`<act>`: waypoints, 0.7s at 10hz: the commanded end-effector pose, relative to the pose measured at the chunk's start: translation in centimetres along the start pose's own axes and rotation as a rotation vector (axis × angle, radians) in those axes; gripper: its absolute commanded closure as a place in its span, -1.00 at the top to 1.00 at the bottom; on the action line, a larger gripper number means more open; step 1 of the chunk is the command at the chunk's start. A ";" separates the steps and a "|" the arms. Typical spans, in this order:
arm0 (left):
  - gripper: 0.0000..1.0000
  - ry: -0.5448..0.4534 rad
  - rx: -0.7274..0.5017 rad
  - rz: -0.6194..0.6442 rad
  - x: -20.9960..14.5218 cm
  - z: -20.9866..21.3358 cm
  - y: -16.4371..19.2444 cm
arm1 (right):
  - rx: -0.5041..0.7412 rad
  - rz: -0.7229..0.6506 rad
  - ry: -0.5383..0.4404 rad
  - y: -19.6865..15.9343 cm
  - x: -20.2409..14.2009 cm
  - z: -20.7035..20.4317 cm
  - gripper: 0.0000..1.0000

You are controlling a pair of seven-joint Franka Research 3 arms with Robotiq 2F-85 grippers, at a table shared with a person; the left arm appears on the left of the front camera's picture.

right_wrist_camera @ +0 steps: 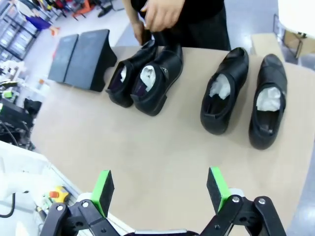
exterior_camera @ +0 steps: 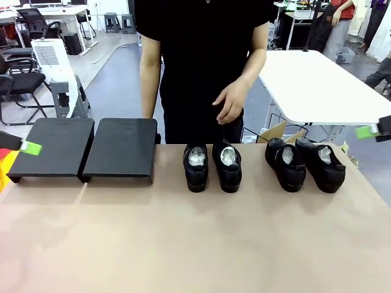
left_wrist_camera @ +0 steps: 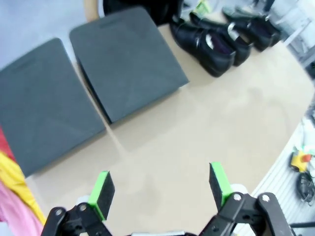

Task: Organize the shoes by placing them on the stand.
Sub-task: Pick up one Shoe and place it in the middle of the table.

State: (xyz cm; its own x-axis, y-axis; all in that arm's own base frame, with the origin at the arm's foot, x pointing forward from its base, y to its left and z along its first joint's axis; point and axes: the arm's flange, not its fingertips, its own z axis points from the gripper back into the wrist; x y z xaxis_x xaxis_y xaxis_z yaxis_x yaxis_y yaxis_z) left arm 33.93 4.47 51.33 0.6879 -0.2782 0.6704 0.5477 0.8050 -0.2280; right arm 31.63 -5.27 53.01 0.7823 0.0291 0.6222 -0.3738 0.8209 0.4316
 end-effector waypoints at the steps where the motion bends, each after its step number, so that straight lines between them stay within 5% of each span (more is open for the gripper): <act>1: 1.00 -0.068 -0.090 -0.008 -3.6 1.2 -1.1 | 0.048 -0.006 -0.033 -1.2 -1.6 1.6 1.00; 5: 1.00 -0.056 -0.141 -0.043 -2.8 -0.1 -1.8 | 0.085 0.030 -0.037 -1.1 -0.6 0.0 1.00; 6: 1.00 -0.063 -0.075 0.064 -2.4 -1.8 -1.4 | 0.056 -0.017 -0.020 -1.2 -1.1 1.6 1.00; 7: 1.00 -0.052 -0.128 -0.031 -0.8 1.7 -0.9 | 0.056 -0.017 -0.020 -1.2 -1.1 1.6 1.00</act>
State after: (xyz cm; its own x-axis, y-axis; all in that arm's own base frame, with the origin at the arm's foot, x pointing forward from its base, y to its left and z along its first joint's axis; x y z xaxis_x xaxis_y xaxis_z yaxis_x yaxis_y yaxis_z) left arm 33.05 4.50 51.38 0.6701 -0.2529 0.6978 0.5986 0.7401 -0.3066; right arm 30.66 -6.83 52.61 0.7838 0.0093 0.6210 -0.3875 0.7887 0.4773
